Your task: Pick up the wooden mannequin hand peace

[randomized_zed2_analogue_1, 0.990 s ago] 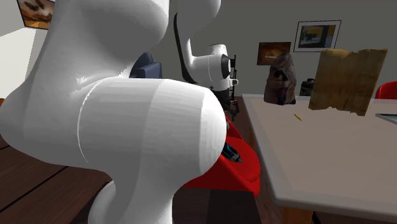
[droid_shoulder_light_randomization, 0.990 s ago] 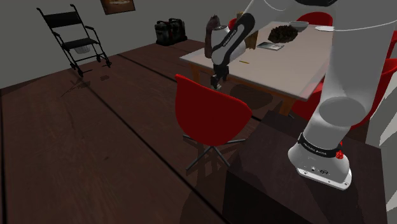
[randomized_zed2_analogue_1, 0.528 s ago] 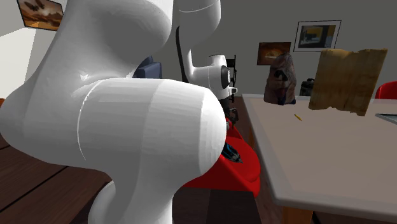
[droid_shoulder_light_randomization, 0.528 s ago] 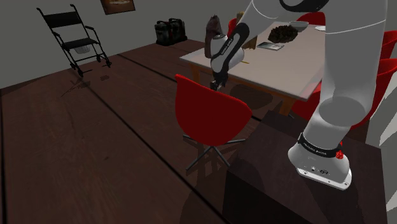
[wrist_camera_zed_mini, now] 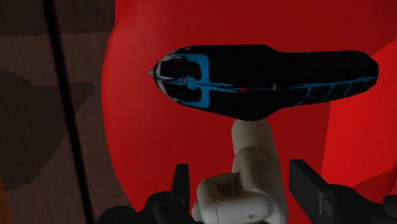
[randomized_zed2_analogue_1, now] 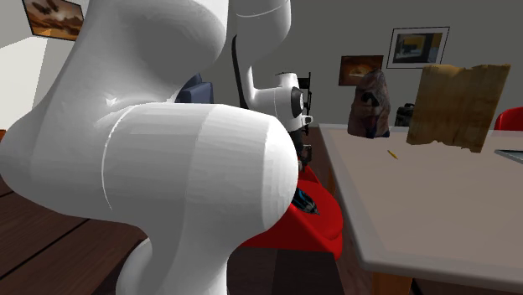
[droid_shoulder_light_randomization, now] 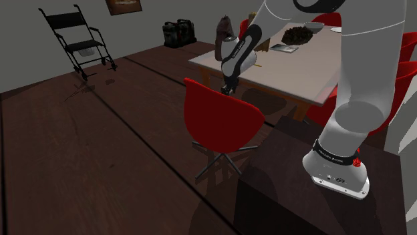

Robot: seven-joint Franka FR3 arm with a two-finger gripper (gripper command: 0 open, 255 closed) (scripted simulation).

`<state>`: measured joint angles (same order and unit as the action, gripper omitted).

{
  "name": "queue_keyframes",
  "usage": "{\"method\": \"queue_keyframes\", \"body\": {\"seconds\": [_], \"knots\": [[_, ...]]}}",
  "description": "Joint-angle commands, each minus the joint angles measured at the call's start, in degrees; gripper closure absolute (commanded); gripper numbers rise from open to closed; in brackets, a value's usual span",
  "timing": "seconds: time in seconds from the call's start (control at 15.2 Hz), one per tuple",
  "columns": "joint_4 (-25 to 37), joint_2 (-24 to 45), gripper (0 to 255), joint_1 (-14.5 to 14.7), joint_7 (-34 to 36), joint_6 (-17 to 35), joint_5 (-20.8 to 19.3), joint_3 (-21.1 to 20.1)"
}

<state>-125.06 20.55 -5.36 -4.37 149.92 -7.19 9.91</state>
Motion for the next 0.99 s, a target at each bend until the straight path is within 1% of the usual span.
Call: {"method": "queue_keyframes", "body": {"seconds": [0.0, 0.13, 0.92], "knots": [[-0.1, 0.1, 255, 0.0, 0.0, 0.0, 0.0, 0.1], [0.0, 0.1, 255, 0.0, 0.1, -0.1, 0.0, 0.0], [0.8, -7.1, 255, 0.4, -0.4, -8.0, -0.5, 0.3]]}}
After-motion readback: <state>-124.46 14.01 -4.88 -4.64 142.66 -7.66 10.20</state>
